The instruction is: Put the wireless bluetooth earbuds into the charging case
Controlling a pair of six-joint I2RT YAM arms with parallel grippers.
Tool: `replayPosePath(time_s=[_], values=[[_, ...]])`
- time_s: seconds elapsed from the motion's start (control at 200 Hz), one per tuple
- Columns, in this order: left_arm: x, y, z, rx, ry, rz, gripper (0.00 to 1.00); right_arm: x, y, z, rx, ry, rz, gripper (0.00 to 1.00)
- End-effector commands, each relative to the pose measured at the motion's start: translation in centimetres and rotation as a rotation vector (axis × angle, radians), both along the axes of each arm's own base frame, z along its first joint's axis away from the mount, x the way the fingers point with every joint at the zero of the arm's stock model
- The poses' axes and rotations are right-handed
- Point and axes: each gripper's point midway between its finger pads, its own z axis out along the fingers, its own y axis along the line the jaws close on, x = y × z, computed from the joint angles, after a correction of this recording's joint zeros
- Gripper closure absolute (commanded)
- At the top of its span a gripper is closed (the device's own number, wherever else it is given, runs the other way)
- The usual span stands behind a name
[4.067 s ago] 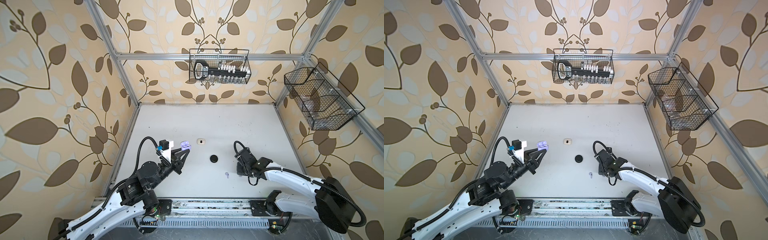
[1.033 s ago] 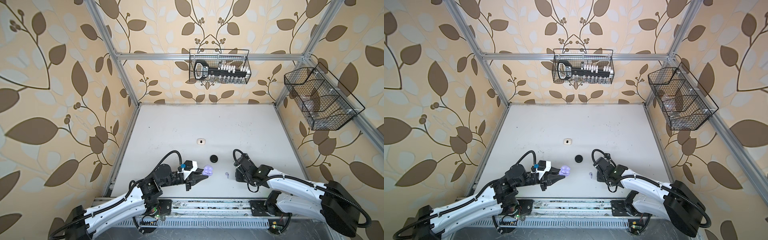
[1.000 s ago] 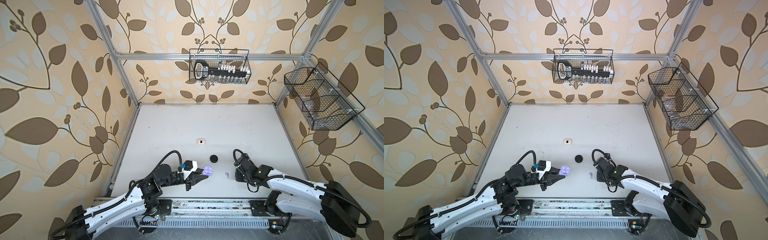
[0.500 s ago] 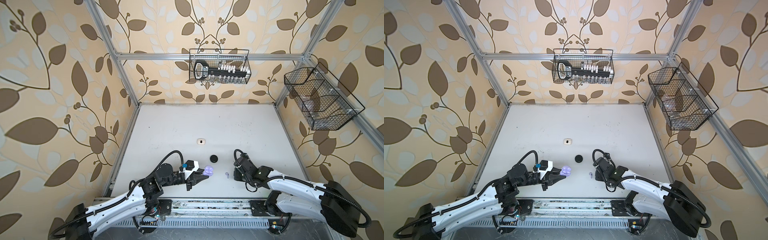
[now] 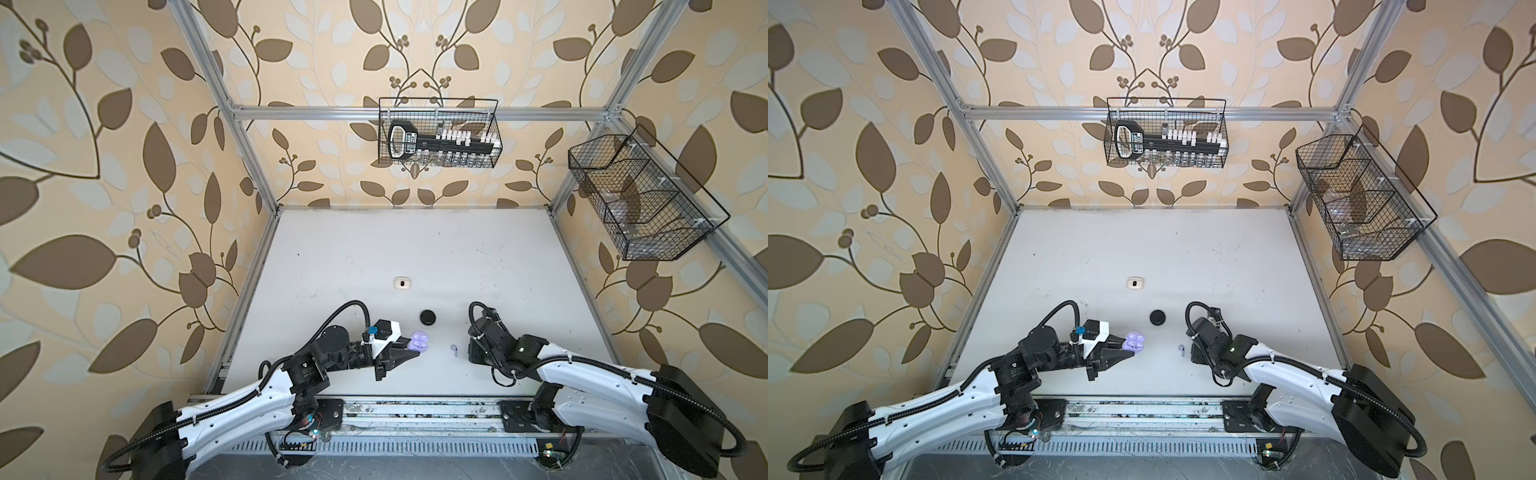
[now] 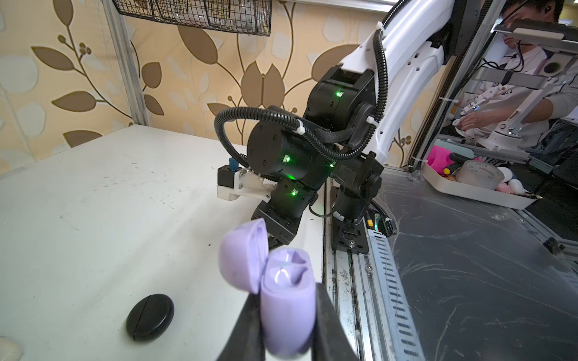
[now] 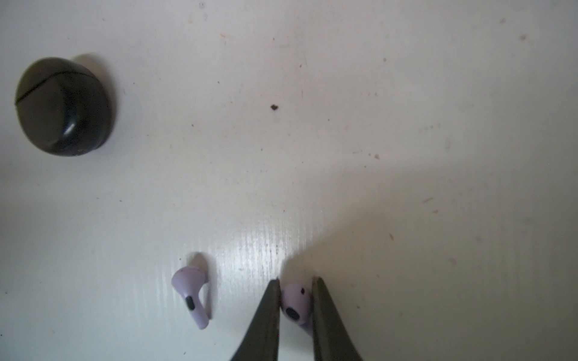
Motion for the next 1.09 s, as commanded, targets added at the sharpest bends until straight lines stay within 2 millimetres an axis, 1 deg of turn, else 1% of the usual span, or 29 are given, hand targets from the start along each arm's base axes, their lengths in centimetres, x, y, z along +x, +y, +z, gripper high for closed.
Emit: replayPosePath(time_s=[0.0, 0.115, 0.305, 0.37, 0.495, 0.58, 0.745, 0.865, 0.955, 1.09], values=[[-0.7, -0.4, 1.9, -0.056, -0.057, -0.046, 1.0, -2.9, -2.1, -2.6, -0.049, 0.11, -0.025, 0.81], [-0.5, -0.5, 1.5, -0.052, -0.055, -0.04, 1.0, -2.3, -1.5, -1.8, 0.025, 0.059, -0.059, 0.81], [0.2, -0.9, 0.5, -0.039, -0.042, -0.018, 1.0, -0.4, -0.2, 0.5, 0.216, -0.083, -0.15, 0.81], [0.6, -1.1, 0.0, -0.036, -0.033, -0.008, 1.0, 0.4, 0.3, 1.6, 0.292, -0.143, -0.175, 0.81], [1.2, -1.6, -0.6, -0.032, -0.017, 0.004, 1.0, 1.6, 0.7, 3.5, 0.392, -0.241, -0.211, 0.8], [1.4, -1.8, -0.8, -0.047, -0.013, 0.011, 1.0, 2.4, 1.2, 5.1, 0.463, -0.305, -0.214, 0.8], [2.1, -2.4, -1.3, -0.058, 0.006, 0.024, 1.0, 3.2, 2.1, 7.8, 0.588, -0.4, -0.205, 0.8], [2.9, -2.9, -1.6, -0.06, 0.019, 0.048, 1.0, 3.4, 2.8, 9.5, 0.675, -0.452, -0.2, 0.81], [3.5, -3.2, -1.8, -0.055, 0.025, 0.067, 1.0, 3.4, 2.6, 9.6, 0.655, -0.464, -0.208, 0.81], [3.9, -3.4, -1.9, -0.05, 0.025, 0.082, 1.0, 3.2, 2.1, 8.0, 0.594, -0.433, -0.214, 0.78]])
